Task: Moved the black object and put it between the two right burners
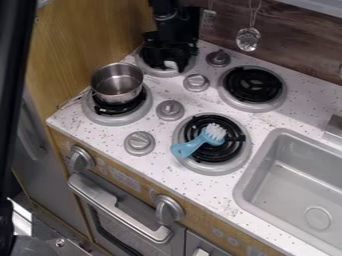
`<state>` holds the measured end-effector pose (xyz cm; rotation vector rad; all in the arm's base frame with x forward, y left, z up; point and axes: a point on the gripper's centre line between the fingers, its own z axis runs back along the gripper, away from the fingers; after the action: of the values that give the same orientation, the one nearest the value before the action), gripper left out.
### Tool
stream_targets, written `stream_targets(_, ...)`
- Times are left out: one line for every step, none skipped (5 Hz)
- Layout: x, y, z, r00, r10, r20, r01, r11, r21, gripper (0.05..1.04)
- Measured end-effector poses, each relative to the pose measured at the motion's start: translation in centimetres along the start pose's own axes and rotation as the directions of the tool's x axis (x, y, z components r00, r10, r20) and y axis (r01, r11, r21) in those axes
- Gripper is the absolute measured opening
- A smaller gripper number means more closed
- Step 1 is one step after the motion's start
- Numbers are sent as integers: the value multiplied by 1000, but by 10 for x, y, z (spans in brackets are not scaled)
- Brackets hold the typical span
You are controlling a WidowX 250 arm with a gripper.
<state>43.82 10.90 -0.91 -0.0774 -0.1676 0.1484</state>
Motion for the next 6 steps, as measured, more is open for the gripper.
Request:
stream_targets(-30,-31,-1,997,-72,-27,72,997,-3,500)
stream_targets(-48,-50,-15,989,-127,-71,129,991,27,500)
stream_targets(-40,-60,-21,988,-148,-39,150,985,89,500)
stream_targets(-29,-55,-42,991,-117,-59,123,986,116,500)
stream_targets(-21,-50,-49,994,-87,-73,95,990,108,551)
stream_targets(-22,-52,-49,992,-92,-84,99,991,92,858)
